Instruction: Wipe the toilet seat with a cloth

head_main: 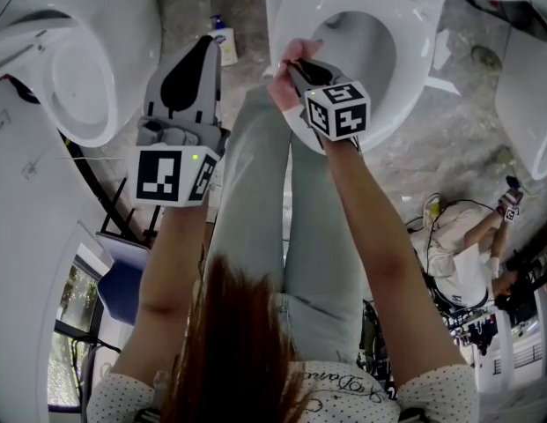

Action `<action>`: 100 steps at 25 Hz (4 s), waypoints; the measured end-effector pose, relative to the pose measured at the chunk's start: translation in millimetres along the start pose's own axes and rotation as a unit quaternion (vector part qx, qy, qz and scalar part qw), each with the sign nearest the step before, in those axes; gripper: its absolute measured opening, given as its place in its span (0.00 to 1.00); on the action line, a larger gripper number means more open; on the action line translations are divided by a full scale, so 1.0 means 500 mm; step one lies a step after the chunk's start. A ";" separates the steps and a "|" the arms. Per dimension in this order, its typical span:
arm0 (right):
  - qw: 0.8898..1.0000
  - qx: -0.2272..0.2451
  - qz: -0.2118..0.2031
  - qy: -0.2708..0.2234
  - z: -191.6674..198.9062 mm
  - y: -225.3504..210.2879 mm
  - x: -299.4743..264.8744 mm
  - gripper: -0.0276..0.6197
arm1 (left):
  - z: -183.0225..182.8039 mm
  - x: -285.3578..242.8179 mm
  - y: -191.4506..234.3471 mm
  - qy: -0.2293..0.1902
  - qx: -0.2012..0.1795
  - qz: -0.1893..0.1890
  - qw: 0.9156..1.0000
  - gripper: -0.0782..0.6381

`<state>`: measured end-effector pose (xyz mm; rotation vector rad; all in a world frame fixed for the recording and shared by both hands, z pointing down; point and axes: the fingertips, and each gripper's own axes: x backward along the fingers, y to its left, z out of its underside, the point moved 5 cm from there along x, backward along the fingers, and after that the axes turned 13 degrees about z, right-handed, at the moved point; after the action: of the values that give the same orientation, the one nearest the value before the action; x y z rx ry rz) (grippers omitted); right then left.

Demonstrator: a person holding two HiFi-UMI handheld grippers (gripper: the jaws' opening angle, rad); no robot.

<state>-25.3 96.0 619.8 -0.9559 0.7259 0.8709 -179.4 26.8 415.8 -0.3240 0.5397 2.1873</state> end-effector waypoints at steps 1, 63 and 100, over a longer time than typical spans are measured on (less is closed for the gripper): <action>1.000 -0.004 0.001 -0.002 -0.004 -0.001 -0.001 0.15 | 0.000 -0.001 0.002 0.000 0.000 0.001 1.000 0.12; 0.964 -0.204 0.077 -0.154 -0.241 -0.166 -0.010 0.13 | -0.041 -0.017 0.021 0.007 -0.008 0.010 1.000 0.12; 0.972 0.044 0.196 -0.123 -0.247 -0.342 0.075 0.12 | -0.047 -0.035 -0.032 0.007 -0.022 0.019 1.000 0.12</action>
<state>123.9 -56.8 604.0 -0.6166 0.7433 1.2684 -154.6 12.4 398.1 -0.3547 0.5099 2.2380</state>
